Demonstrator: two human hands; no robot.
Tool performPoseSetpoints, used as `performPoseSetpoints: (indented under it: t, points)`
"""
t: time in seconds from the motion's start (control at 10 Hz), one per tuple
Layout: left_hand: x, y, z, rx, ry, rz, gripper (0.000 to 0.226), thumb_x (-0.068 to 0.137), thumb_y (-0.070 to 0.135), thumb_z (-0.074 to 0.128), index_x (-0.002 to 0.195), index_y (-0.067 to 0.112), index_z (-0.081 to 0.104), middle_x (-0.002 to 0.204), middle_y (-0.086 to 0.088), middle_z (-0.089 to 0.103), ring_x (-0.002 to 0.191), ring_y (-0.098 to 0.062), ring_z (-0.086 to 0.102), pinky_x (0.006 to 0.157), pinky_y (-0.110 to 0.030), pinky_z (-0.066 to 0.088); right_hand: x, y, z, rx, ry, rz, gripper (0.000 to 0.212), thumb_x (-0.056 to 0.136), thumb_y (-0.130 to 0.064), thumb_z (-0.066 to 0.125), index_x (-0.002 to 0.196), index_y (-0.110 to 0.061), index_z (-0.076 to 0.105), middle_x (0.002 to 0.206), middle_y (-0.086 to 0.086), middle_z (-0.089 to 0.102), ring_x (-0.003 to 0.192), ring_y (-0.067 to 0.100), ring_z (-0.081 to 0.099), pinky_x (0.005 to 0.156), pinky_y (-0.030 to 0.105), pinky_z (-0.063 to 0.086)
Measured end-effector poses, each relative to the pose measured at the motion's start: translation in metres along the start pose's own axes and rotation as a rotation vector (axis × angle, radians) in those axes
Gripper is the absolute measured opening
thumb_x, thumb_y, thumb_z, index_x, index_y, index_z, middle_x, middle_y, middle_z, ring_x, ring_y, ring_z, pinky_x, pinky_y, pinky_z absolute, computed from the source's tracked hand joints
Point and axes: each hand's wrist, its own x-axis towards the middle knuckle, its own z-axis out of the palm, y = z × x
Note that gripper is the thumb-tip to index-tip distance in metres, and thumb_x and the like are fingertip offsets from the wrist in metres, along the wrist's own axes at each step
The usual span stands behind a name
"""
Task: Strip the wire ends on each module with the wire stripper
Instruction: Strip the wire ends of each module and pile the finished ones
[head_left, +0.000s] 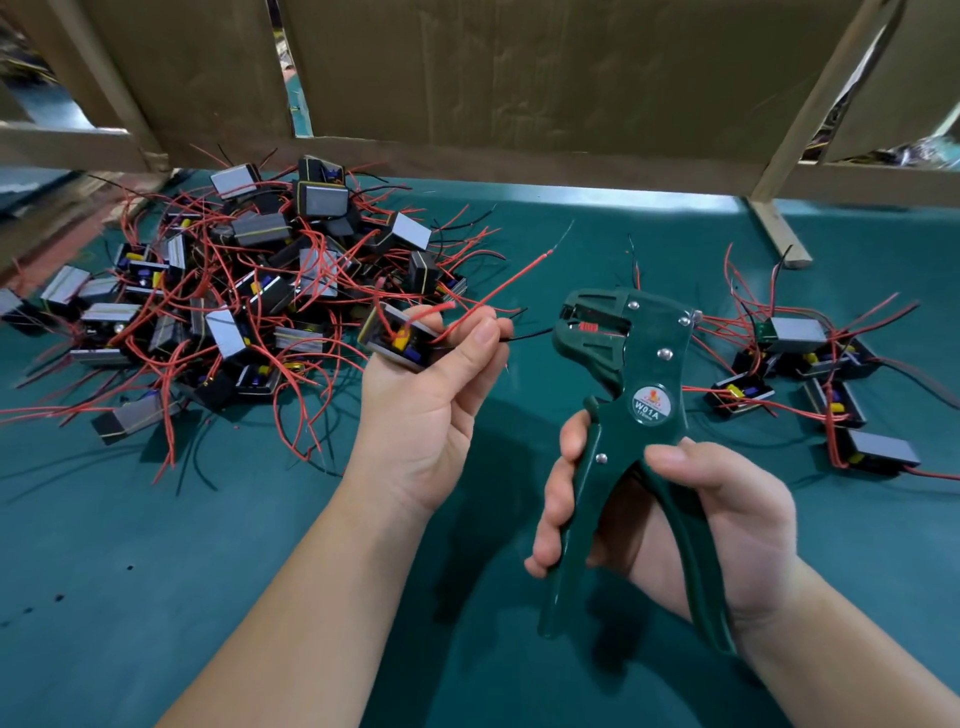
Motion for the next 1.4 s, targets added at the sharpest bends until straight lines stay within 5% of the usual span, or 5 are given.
performPoseSetpoints:
  t: [0.3, 1.4]
  points:
    - [0.0009, 0.0127, -0.0030, 0.072, -0.068, 0.100, 0.028, 0.063, -0.002, 0.062, 0.078, 0.017, 0.048, 0.067, 0.000, 0.071, 0.065, -0.011, 0.071, 0.057, -0.016, 0.053, -0.0017, -0.0019, -0.0015, -0.110, 0.031, 0.022, 0.038, 0.066, -0.029, 0.080, 0.094, -0.007, 0.065, 0.079, 0.023, 0.063, 0.071, 0.041, 0.063, 0.073, 0.054, 0.051]
    - [-0.0003, 0.0127, -0.0040, 0.072, -0.100, 0.050, 0.030, 0.064, -0.001, 0.062, 0.082, 0.019, 0.047, 0.068, 0.001, 0.071, 0.065, -0.011, 0.070, 0.056, -0.015, 0.053, -0.0012, 0.0001, -0.0060, -0.148, 0.033, 0.007, 0.039, 0.068, -0.028, 0.080, 0.094, -0.005, 0.064, 0.078, 0.024, 0.062, 0.069, 0.041, 0.063, 0.070, 0.050, 0.051]
